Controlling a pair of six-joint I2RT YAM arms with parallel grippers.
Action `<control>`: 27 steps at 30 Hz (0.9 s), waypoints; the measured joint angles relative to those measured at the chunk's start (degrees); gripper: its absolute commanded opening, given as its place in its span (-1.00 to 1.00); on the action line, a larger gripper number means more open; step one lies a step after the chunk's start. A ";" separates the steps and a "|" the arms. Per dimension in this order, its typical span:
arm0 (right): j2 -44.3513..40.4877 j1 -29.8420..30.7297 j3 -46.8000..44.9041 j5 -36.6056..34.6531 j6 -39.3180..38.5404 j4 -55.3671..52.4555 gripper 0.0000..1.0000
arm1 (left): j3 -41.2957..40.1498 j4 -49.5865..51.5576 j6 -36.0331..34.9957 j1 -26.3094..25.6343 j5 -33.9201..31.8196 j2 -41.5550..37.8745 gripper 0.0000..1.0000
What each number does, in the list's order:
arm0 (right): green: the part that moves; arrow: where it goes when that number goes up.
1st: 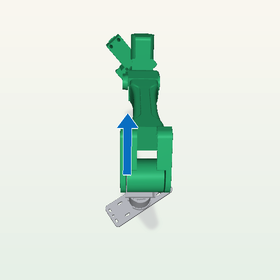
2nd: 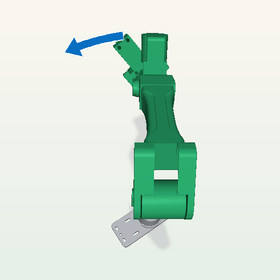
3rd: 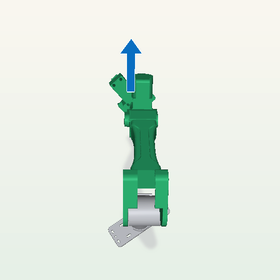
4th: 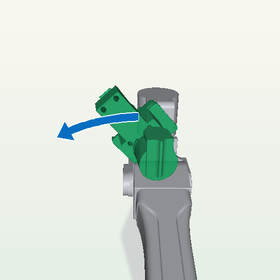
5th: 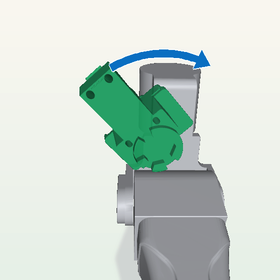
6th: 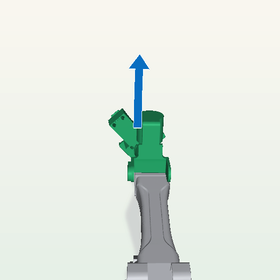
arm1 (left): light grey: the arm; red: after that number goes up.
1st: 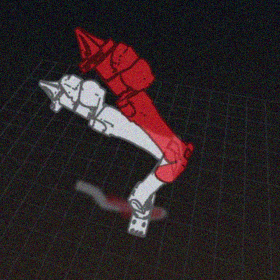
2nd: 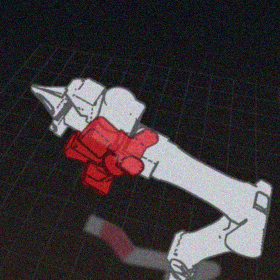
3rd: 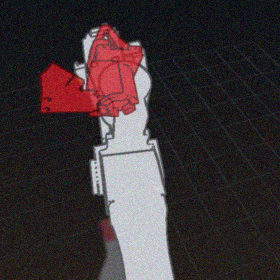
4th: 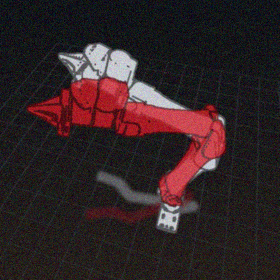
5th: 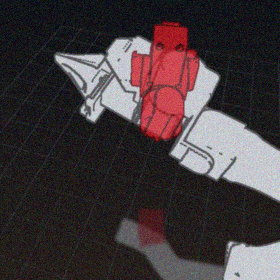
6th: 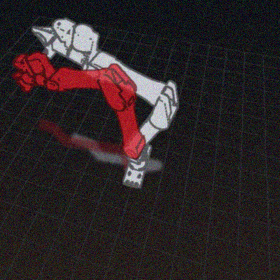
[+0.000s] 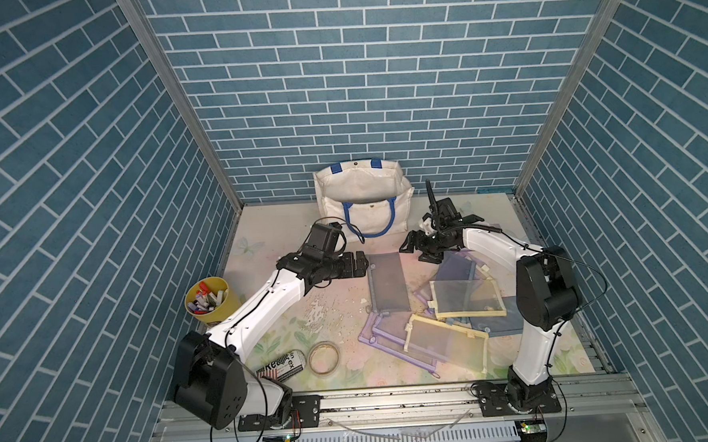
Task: Put the pencil pouch into the canvas bag
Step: Pick up the pencil pouch from the center of the board.
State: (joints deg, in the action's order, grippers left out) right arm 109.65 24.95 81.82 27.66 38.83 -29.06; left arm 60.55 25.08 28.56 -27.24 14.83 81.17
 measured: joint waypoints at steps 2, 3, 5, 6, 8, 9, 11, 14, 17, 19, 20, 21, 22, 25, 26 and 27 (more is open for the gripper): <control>1.79 0.22 0.00 -0.04 0.55 0.07 0.50 | -2.93 -4.20 3.98 1.11 3.39 1.99 0.96; 2.47 0.33 0.00 -0.04 1.01 0.17 0.49 | -4.26 -6.43 5.66 1.84 4.63 2.91 0.95; 3.63 0.57 0.00 -0.09 1.60 0.44 0.47 | -6.10 -9.77 8.61 3.10 6.62 5.22 0.92; 3.98 0.70 0.00 -0.09 1.84 0.57 0.46 | -6.49 -11.04 9.73 3.56 7.39 6.54 0.92; 4.48 1.11 0.00 -0.09 1.92 0.92 0.44 | -6.84 -14.12 11.89 3.98 8.98 9.51 0.87; 4.63 1.36 0.00 -0.09 1.95 1.05 0.44 | -6.95 -15.74 12.76 3.98 9.75 10.78 0.84; 5.01 2.03 0.00 -0.07 2.29 1.36 0.41 | -7.56 -19.87 15.04 3.98 11.41 13.66 0.77; 5.62 2.80 -0.02 -0.02 2.99 1.99 0.37 | -9.01 -25.22 18.32 3.98 13.25 17.53 0.67; 6.36 3.48 -0.04 0.02 3.41 2.67 0.32 | -9.81 -30.32 21.35 3.98 14.82 20.20 0.58; 6.75 3.85 -0.15 0.17 3.50 3.02 0.27 | -10.03 -33.99 23.41 3.96 15.54 21.53 0.53; 6.86 3.98 -0.28 0.26 3.65 3.17 0.25 | -10.21 -35.65 24.22 3.89 15.98 22.16 0.50; 7.06 4.13 -0.44 0.44 3.87 3.30 0.24 | -10.27 -37.20 24.94 3.78 16.35 22.75 0.47; 7.23 4.28 -0.59 0.68 4.02 3.63 0.23 | -10.36 -38.95 25.73 3.63 16.50 23.41 0.44; 7.58 4.59 -2.32 1.95 5.05 6.23 0.19 | -10.93 -44.09 28.20 3.10 17.16 25.24 0.35; 7.58 4.68 -3.10 2.43 5.66 7.13 0.18 | -11.19 -45.70 28.87 2.95 17.35 25.70 0.31; 7.58 4.76 -3.69 3.50 6.21 8.11 0.17 | -11.56 -47.54 29.83 2.78 17.46 26.21 0.26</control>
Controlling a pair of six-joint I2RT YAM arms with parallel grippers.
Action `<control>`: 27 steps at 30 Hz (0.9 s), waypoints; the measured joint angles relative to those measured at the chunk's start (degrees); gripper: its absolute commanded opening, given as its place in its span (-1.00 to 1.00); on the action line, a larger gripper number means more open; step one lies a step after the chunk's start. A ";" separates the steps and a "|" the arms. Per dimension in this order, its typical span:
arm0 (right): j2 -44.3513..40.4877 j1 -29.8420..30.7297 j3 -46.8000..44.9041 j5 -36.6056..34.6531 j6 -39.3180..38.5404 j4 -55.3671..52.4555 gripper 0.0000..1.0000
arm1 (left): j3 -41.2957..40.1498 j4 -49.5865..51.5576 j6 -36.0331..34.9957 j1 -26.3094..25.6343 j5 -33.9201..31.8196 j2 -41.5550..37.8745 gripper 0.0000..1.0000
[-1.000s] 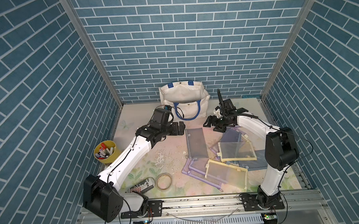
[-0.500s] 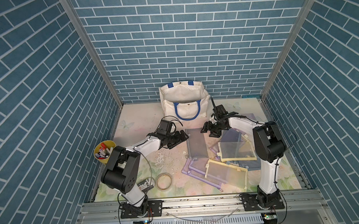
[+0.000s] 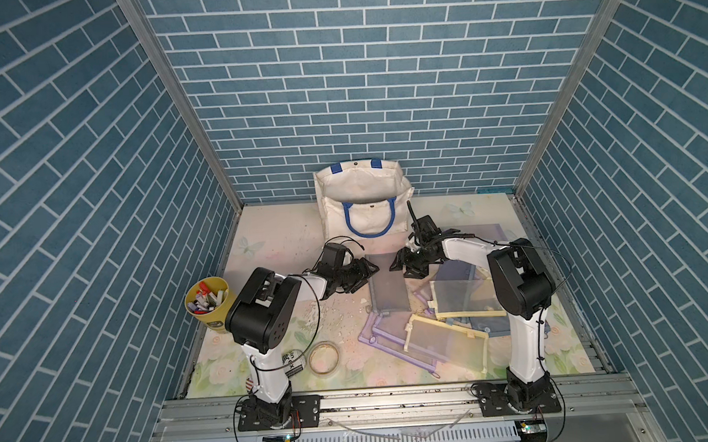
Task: Put the pencil pouch into the canvas bag
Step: Pick up the pencil pouch from the center of the board.
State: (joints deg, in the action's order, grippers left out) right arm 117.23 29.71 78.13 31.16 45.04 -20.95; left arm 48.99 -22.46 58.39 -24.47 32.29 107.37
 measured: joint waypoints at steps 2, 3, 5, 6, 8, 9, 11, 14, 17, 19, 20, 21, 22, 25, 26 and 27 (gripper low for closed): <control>0.02 0.09 -0.28 0.59 0.50 1.16 0.16 | -0.72 -2.40 1.42 -0.24 -0.04 0.46 0.15; 0.02 0.15 -0.39 0.76 0.70 1.51 0.15 | -1.11 -3.23 1.99 -0.31 -0.15 0.57 0.05; 0.02 0.31 -0.52 1.03 1.11 1.95 0.14 | -1.75 -4.48 2.89 -0.37 -0.39 0.90 -0.15; 0.02 0.39 -0.63 1.16 1.18 2.10 0.14 | -1.97 -4.85 3.21 -0.39 -0.50 1.05 -0.28; 0.02 0.50 -0.74 1.38 1.22 2.21 0.13 | -2.36 -5.42 3.74 -0.44 -0.92 1.11 -0.45; 0.02 0.55 -0.74 1.46 1.20 2.23 0.13 | -2.54 -5.79 3.93 -0.48 -1.09 1.11 -0.53; 0.02 0.59 -0.74 1.60 1.20 2.27 0.12 | -2.58 -6.27 4.17 -0.50 -1.31 1.05 -0.68; 0.02 0.61 -0.74 1.60 1.16 2.10 0.12 | -2.75 -5.75 3.87 -0.52 -1.66 -0.31 -0.93; -0.17 0.66 -0.72 1.49 0.90 1.16 0.14 | -2.91 -2.97 2.21 -0.59 -2.16 -4.55 -1.00; -0.92 0.66 -0.72 1.18 0.09 -0.28 0.15 | -2.45 1.18 -0.46 -0.59 -2.60 -8.81 -1.00; -1.70 0.66 -0.72 0.98 -0.28 -1.25 0.17 | -1.77 4.09 -2.27 -0.59 -2.78 -11.23 -1.00; -2.84 0.66 -0.72 0.66 -0.63 -2.21 0.18 | -0.50 7.78 -4.68 -0.61 -3.13 -13.86 -1.00; -4.20 0.66 -0.66 0.28 -1.18 -3.19 0.20 | 1.33 11.74 -7.48 -0.70 -3.58 -16.35 -1.00; -9.25 0.66 0.37 -1.33 -2.69 -6.82 0.26 | 8.68 23.39 -17.33 -1.29 -6.36 -22.32 -1.00; -10.67 0.66 1.27 -1.84 -3.15 -8.09 0.27 | 11.06 26.36 -20.59 -1.57 -7.45 -23.87 -1.00; -12.35 0.61 2.64 -2.54 -3.58 -9.38 0.26 | 13.77 29.64 -24.41 -1.95 -8.81 -25.62 -1.00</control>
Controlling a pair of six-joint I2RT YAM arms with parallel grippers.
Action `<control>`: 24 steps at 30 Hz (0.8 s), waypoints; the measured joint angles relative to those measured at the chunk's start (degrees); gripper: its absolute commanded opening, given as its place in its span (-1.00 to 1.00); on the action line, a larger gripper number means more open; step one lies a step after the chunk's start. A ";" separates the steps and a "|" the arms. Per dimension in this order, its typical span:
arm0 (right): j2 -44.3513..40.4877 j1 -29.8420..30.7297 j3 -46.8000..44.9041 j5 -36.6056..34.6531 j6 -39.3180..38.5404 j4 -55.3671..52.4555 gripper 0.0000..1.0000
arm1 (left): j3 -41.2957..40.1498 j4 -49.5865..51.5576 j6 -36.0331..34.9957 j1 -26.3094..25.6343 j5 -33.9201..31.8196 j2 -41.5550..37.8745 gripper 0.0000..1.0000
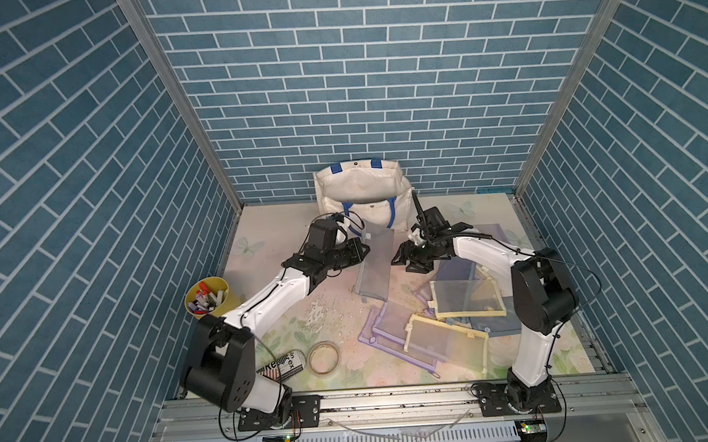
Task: Put the pencil pouch into the canvas bag
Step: Pick up the pencil pouch from the center of the board, then place the pencil pouch in the canvas bag.
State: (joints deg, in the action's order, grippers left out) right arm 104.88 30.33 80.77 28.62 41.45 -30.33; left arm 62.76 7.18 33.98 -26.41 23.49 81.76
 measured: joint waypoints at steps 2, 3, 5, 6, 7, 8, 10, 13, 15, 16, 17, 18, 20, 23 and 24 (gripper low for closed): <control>-2.32 -0.28 3.02 -1.09 -1.01 -2.32 0.26 | 4.55 4.85 -6.60 -0.52 -2.21 -2.32 -1.00; -3.39 -0.46 4.81 -1.62 -1.46 -3.32 0.26 | 7.39 7.28 -10.29 -0.70 -3.50 -3.10 -1.00; -4.81 -0.76 7.67 -2.25 -2.25 -5.25 0.27 | 12.20 10.27 -16.11 -0.90 -5.18 -3.15 -1.00; -5.42 -1.01 8.90 -2.56 -2.62 -6.05 0.26 | 15.21 11.67 -19.12 -0.90 -6.10 -2.49 -1.00; -5.88 -1.36 9.94 -2.86 -2.97 -7.02 0.27 | 18.47 12.61 -22.12 -0.92 -6.86 -1.38 -1.00; -6.21 -1.68 10.56 -3.10 -3.06 -7.74 0.27 | 21.03 12.98 -24.33 -0.92 -7.50 -0.24 -1.00; -6.88 -2.73 11.39 -3.43 -3.50 -9.62 0.26 | 28.61 13.66 -30.10 -1.01 -9.11 3.91 -1.00; -7.82 -4.33 11.45 -3.61 -4.09 -12.24 0.26 | 40.89 14.32 -38.12 -1.27 -12.07 12.00 -1.00; -8.39 -5.20 11.45 -3.61 -4.48 -13.79 0.26 | 50.07 15.08 -43.54 -1.53 -14.49 18.25 -1.00; -8.72 -5.64 11.45 -3.61 -4.55 -14.60 0.26 | 54.90 15.58 -46.23 -1.68 -15.78 21.55 -1.00; -9.01 -5.95 11.45 -3.61 -4.76 -15.19 0.26 | 59.65 16.02 -48.74 -1.84 -17.20 24.81 -1.00; -9.33 -6.36 11.45 -3.61 -5.01 -15.80 0.26 | 64.41 16.55 -51.21 -2.01 -18.51 28.04 -1.00; -10.03 -6.99 11.41 -3.58 -5.53 -16.52 0.25 | 74.84 18.16 -55.95 -2.29 -21.42 34.82 -1.00; -11.06 -7.72 11.17 -3.30 -5.86 -17.25 0.25 | 85.88 19.39 -62.29 -2.51 -25.64 42.71 -1.00; -11.41 -7.91 10.91 -3.19 -5.95 -17.31 0.24 | 86.77 19.30 -64.22 -2.56 -27.02 43.98 -1.00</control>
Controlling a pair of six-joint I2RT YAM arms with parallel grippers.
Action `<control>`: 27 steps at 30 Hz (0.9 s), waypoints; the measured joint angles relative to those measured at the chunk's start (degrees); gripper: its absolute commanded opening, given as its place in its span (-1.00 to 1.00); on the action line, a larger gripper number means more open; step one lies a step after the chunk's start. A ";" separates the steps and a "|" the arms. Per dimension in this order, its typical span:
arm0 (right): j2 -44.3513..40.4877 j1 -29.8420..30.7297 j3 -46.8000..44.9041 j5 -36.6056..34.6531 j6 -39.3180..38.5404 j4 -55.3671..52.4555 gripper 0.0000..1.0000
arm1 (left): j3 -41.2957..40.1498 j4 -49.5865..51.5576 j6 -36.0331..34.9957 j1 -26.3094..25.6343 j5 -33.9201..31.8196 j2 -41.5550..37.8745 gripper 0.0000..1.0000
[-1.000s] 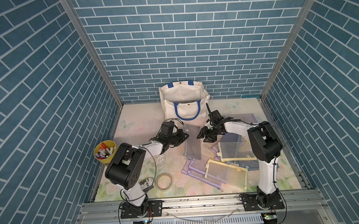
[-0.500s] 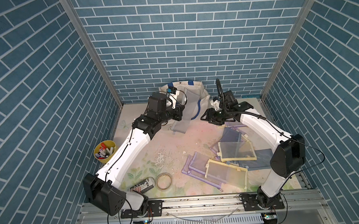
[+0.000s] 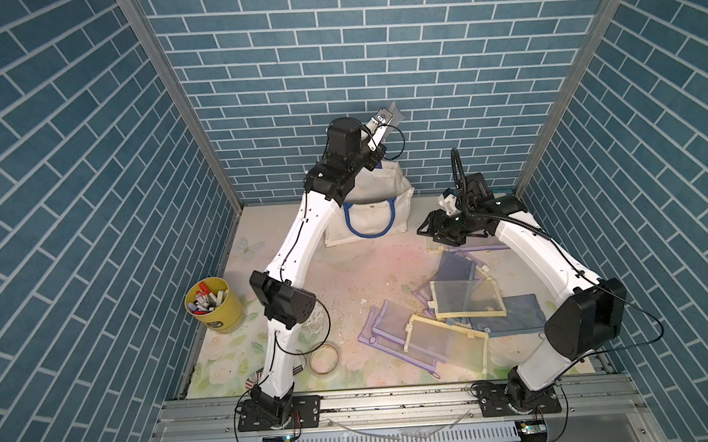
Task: Put the pencil pouch into the canvas bag
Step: Place the pencil pouch in the canvas bag.
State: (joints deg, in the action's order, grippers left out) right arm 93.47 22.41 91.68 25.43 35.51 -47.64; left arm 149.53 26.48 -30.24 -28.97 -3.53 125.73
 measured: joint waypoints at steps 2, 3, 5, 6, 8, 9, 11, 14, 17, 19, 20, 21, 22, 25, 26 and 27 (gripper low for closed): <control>-0.72 -0.42 -0.96 0.33 -0.04 0.00 0.24 | -0.79 0.04 -2.89 0.02 -2.10 1.16 -1.00; -1.03 -0.70 -1.60 0.52 -0.07 0.00 0.24 | -1.57 -0.02 -3.89 0.02 -2.91 1.46 -1.00; -1.46 -1.05 -2.89 1.07 -0.09 0.00 0.23 | -4.07 -0.17 -5.46 0.02 -4.07 1.57 -1.00; -1.57 -1.31 -3.54 1.40 -0.09 0.00 0.23 | -5.60 -0.37 -6.23 0.02 -4.44 1.57 -1.00; -1.62 -1.88 -4.46 1.84 -0.07 0.04 0.22 | -8.41 -1.07 -7.21 0.02 -5.01 1.57 -1.00; -1.62 -2.14 -4.76 1.99 -0.04 0.04 0.22 | -10.10 -1.31 -7.74 0.07 -5.27 1.57 -1.00; -1.62 -2.40 -4.92 2.29 -0.02 0.09 0.22 | -12.55 -1.33 -8.24 0.26 -5.60 1.57 -1.00; -1.62 -2.62 -4.98 2.49 -0.02 0.55 0.21 | -15.61 -1.86 -8.11 0.70 -5.42 1.57 -1.00; -1.62 -2.64 -5.60 2.67 0.07 1.09 0.20 | -19.04 -3.21 -7.58 1.29 -5.11 1.55 -1.00; -1.64 -2.64 -6.08 2.71 0.20 1.40 0.20 | -21.70 -4.31 -6.99 1.66 -4.76 1.55 -1.00; -1.64 -2.64 -6.21 2.71 0.22 1.46 0.19 | -22.75 -4.57 -6.69 1.79 -4.57 1.55 -1.00; -1.66 -2.64 -6.25 2.69 0.24 1.49 0.19 | -23.91 -4.79 -6.36 1.97 -4.33 1.55 -1.00; -1.68 -2.67 -6.25 2.69 0.24 1.60 0.19 | -24.76 -4.92 -6.08 2.08 -4.20 1.55 -1.00; -2.23 -2.64 -6.47 2.64 0.55 2.05 0.19 | -25.35 -4.92 -4.79 2.14 -4.13 1.55 -0.68; -2.67 -2.64 -6.80 2.62 0.72 2.34 0.19 | -25.31 -5.16 -4.07 2.16 -4.02 1.53 -0.47; -3.19 -2.64 -7.28 2.64 0.90 2.67 0.19 | -25.31 -5.44 -3.37 2.16 -3.89 1.40 -0.21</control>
State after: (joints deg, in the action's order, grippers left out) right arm 90.28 19.77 84.40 28.08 36.40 -44.97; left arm 124.22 21.04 -33.61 -26.81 -7.42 127.13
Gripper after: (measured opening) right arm 0.596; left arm 0.204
